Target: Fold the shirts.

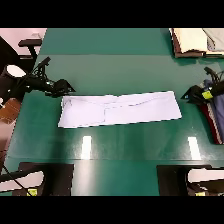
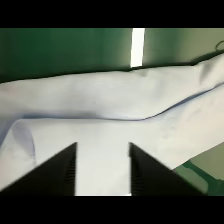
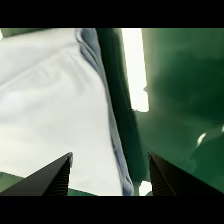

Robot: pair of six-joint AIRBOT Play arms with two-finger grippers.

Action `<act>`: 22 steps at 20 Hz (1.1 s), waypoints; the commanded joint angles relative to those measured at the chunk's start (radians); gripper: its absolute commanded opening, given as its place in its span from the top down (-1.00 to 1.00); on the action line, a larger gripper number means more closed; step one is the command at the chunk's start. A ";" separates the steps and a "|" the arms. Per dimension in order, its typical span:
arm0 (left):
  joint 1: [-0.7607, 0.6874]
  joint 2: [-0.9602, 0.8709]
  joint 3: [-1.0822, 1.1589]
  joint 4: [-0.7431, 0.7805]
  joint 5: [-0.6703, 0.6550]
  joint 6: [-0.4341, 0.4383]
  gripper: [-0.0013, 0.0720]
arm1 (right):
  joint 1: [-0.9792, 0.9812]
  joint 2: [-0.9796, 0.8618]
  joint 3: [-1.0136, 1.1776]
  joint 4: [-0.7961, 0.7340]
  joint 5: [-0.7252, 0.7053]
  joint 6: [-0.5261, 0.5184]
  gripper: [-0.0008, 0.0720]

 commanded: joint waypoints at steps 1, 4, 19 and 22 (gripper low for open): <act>-0.030 -0.001 0.005 -0.070 0.023 0.017 0.86 | -0.059 0.001 -0.115 0.075 -0.040 -0.075 -0.54; -0.124 -0.002 0.005 -0.071 0.103 0.028 0.85 | -0.029 -0.026 -0.132 0.083 -0.050 -0.083 -0.54; -0.555 -0.348 0.252 -0.072 0.251 -0.050 0.88 | 0.163 0.093 0.198 0.338 0.065 -0.011 0.93; -0.596 -0.435 0.344 -0.072 0.241 -0.064 0.88 | 0.236 0.169 0.278 0.386 0.057 0.000 0.93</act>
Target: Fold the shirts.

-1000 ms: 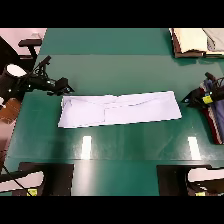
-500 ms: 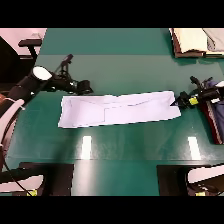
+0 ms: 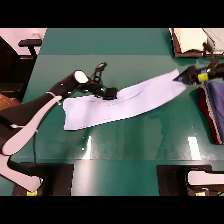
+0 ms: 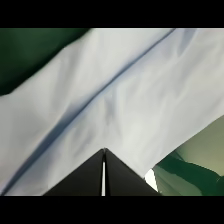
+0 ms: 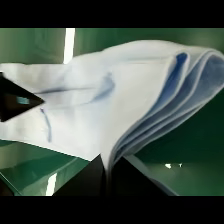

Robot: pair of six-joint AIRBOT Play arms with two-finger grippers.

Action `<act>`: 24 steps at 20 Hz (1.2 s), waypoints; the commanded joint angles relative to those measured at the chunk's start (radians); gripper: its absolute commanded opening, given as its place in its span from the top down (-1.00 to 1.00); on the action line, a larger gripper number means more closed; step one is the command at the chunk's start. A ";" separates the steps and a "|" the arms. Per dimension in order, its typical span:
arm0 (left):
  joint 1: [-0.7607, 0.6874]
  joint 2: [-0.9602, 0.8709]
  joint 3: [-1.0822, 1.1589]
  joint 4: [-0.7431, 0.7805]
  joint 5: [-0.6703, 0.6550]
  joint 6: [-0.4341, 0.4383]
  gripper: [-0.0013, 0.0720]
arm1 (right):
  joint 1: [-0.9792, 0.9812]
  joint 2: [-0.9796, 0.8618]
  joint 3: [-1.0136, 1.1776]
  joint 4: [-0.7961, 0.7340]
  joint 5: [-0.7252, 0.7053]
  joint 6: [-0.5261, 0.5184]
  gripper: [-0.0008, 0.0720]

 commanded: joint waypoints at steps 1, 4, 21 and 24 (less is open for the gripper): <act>-0.059 -0.112 0.113 0.000 -0.010 -0.028 0.87 | 0.080 0.085 0.100 0.076 -0.002 0.048 0.93; -0.087 -0.164 0.166 -0.001 -0.006 -0.043 0.88 | 0.181 0.094 0.174 0.076 -0.006 0.060 0.93; 0.302 0.253 0.176 0.270 -0.146 -0.075 0.87 | 0.744 0.018 0.220 0.078 -0.338 0.058 0.93; 0.434 0.408 0.176 0.332 -0.161 -0.075 0.87 | 0.954 -0.105 0.220 0.188 -0.515 -0.068 0.50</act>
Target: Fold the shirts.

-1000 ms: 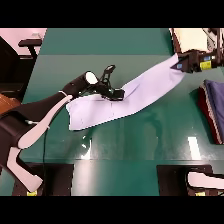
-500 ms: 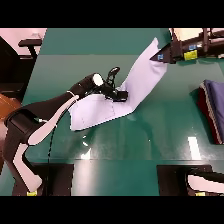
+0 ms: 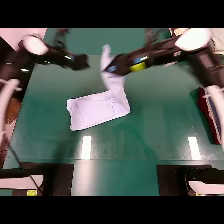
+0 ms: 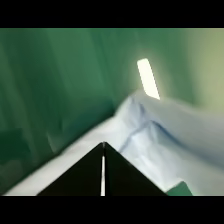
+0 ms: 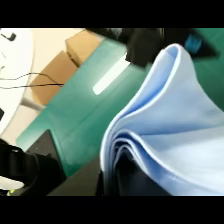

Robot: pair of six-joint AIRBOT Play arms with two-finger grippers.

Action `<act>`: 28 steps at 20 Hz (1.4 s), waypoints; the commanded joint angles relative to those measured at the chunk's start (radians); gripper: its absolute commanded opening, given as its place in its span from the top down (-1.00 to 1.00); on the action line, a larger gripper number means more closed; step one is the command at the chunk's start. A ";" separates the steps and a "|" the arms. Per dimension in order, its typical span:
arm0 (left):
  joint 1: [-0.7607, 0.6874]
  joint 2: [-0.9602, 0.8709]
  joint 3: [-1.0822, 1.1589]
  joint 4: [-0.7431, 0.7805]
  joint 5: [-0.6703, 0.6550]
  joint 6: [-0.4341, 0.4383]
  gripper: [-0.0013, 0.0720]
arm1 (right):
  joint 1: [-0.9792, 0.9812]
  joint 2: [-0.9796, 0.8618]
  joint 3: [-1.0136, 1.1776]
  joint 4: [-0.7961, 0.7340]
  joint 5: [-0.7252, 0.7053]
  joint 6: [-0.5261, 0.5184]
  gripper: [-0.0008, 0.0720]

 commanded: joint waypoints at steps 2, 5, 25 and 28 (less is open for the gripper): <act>0.190 0.211 0.000 0.087 -0.035 0.003 0.87 | 0.253 -0.159 0.002 0.164 -0.233 -0.171 -0.26; 0.264 0.266 0.001 0.087 -0.073 0.004 0.87 | 0.243 -0.197 -0.002 0.130 -0.122 -0.165 -0.25; 0.272 0.252 -0.010 0.063 -0.161 0.029 0.87 | -0.292 -0.322 -0.273 -0.076 0.083 0.027 -0.69; 0.272 0.252 -0.010 0.061 -0.162 0.029 0.87 | -0.217 -0.433 -0.157 -0.019 0.094 0.027 -0.59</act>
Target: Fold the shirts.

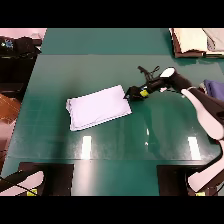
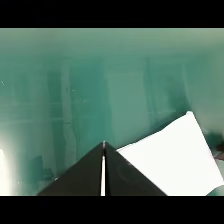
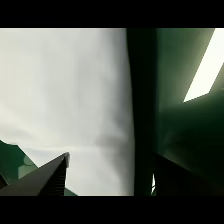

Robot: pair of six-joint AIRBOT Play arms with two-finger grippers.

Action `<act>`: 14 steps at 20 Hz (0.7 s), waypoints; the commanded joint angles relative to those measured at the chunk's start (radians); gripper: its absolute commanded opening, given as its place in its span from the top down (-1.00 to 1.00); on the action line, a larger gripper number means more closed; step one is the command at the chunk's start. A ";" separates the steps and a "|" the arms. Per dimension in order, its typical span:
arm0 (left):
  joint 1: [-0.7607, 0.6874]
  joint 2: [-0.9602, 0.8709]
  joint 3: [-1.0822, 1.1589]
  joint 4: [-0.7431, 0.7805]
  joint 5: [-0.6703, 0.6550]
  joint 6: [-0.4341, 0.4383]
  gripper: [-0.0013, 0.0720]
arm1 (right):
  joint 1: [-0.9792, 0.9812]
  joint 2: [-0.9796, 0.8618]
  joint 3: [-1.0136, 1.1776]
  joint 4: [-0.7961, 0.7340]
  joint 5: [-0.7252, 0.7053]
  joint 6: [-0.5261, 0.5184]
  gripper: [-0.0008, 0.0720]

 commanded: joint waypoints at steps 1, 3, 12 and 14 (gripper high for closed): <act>0.000 -0.002 0.000 -0.009 -0.005 0.002 0.87 | 0.080 -0.137 0.137 0.076 0.037 0.003 -0.53; 0.000 -0.002 0.000 -0.010 -0.007 0.002 0.87 | 0.120 -0.192 0.212 0.076 0.066 0.003 -0.05; -0.130 -0.002 0.000 -0.002 -0.011 0.002 0.88 | -0.020 -0.039 0.281 -0.016 -0.006 0.055 0.93; -0.203 -0.002 0.000 -0.002 0.007 0.003 0.88 | -0.122 0.043 0.281 -0.156 0.002 0.123 0.93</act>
